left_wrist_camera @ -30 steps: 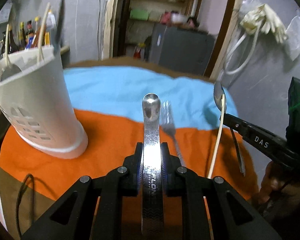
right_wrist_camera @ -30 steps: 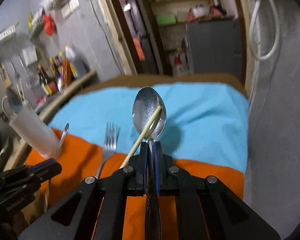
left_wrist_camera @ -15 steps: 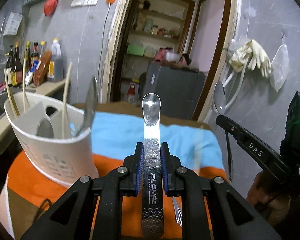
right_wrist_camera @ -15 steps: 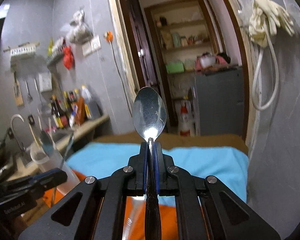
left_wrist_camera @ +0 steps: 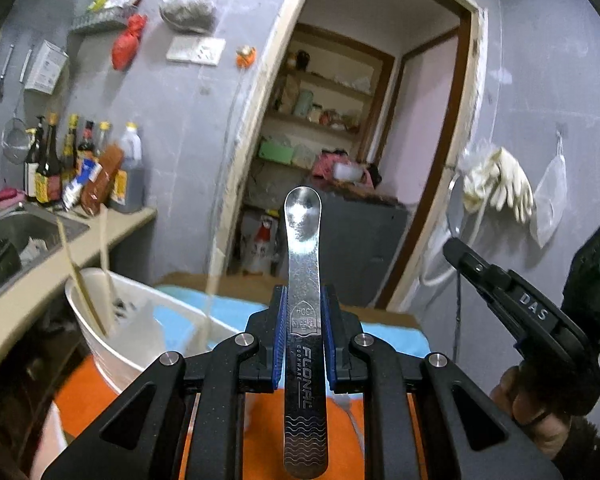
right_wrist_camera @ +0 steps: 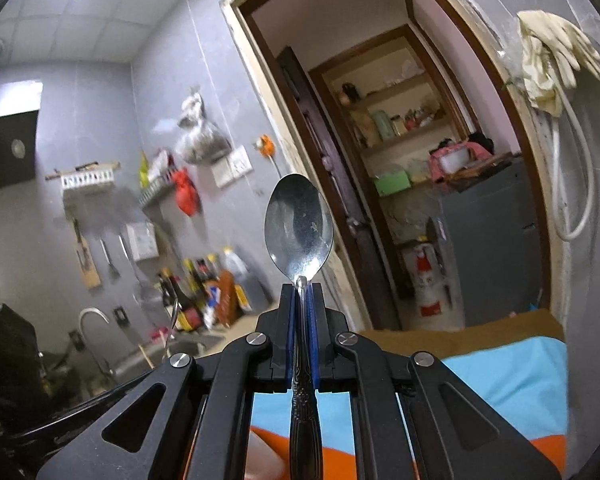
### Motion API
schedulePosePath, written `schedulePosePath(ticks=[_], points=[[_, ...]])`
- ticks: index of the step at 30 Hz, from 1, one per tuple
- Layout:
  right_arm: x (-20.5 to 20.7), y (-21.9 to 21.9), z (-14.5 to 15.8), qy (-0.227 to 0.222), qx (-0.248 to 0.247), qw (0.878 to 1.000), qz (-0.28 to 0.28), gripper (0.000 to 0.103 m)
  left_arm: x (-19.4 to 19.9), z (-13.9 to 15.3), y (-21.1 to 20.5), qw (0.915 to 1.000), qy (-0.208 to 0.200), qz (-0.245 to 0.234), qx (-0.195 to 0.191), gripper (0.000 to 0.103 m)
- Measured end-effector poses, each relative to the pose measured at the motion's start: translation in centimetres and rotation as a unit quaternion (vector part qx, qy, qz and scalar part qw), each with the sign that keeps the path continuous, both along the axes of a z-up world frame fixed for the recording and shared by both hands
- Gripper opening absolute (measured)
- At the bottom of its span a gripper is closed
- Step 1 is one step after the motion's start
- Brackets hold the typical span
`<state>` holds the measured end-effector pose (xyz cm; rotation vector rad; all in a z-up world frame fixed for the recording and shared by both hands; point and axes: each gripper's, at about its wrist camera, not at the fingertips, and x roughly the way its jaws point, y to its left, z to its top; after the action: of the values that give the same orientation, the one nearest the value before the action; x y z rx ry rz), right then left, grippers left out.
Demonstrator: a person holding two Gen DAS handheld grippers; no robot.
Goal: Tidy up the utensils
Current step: 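Lift the knife and spoon up and carry both over the white caddy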
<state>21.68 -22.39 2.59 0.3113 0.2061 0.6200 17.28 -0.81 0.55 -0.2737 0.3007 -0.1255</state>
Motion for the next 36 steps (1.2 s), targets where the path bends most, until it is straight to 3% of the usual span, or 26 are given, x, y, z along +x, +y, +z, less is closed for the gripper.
schedulePosePath(ticks=[8, 15, 20, 27, 36], points=[[-0.5, 5.1, 1.9, -0.039, 0.033, 0.999, 0.019, 0.004, -0.2, 2.9, 6.7, 0.9980, -0.055, 0.029, -0.006, 0.013], [0.0, 8.8, 0.8, -0.047, 0.085, 0.995, 0.012, 0.004, 1.6, 3.0, 14.3, 0.9930, -0.079, 0.048, -0.073, 0.013], [0.0, 10.6, -0.8, -0.055, 0.092, 0.994, 0.003, 0.004, 3.2, 1.0, 18.2, 0.9882, -0.088, 0.053, -0.114, 0.013], [-0.2, 12.6, -2.9, -0.080, 0.063, 0.995, 0.002, 0.004, 4.0, -2.0, 19.4, 0.9833, -0.104, 0.053, -0.140, 0.013], [-0.2, 14.1, -4.7, -0.087, 0.024, 0.996, 0.014, 0.004, 3.8, -4.1, 17.8, 0.9848, -0.120, 0.067, -0.106, 0.013]])
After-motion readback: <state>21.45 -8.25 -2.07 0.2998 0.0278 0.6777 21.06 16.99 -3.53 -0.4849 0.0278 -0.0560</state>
